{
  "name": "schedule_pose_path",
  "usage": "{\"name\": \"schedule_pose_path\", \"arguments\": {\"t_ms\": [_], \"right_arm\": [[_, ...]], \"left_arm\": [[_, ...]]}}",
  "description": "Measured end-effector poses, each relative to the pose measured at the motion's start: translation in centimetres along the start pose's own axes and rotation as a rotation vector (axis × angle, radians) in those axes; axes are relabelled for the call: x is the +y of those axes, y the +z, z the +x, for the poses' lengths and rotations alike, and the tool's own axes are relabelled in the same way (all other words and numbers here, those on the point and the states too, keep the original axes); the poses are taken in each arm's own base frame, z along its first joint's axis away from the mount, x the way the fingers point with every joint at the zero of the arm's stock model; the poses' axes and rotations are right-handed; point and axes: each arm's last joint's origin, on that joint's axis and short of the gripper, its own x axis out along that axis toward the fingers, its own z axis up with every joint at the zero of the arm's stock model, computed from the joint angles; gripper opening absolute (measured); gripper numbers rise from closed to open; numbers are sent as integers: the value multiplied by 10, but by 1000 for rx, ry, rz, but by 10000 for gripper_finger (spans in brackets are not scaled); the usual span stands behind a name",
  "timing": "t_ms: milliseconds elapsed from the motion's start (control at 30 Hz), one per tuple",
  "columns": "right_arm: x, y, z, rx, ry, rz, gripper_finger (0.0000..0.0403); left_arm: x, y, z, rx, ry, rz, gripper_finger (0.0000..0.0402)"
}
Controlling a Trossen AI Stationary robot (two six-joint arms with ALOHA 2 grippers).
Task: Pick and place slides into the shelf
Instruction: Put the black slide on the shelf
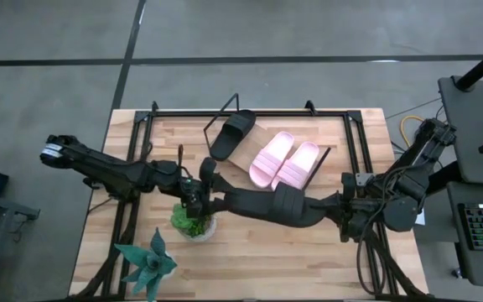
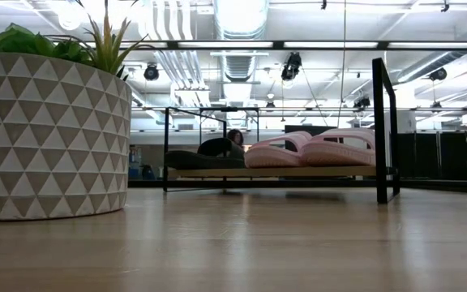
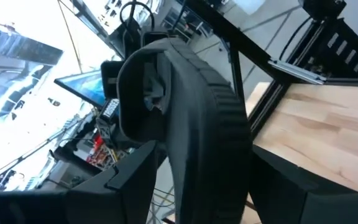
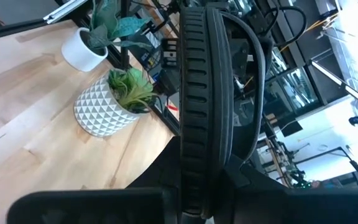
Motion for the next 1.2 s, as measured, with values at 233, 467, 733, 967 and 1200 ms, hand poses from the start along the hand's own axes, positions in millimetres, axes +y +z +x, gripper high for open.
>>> {"name": "schedule_pose_path", "arguments": {"t_ms": [233,467,733,967,1200], "right_arm": [[0,0,0,1,0,4,33],[0,0,0,-4,-1,6,33],[-1,1,0,-9,-3,32,35],[-1,1,0,-2,-10,59,61],[-7,-4,0,151,-235,130,83]], "left_arm": [[-2,-1,5,-8,14,1,209],[0,0,5,-13,32,1,160],[-1,-3,7,41,61,31,44],[1,-3,7,83,98,31,44],[9,-4,-1,242,217,20,43]]}}
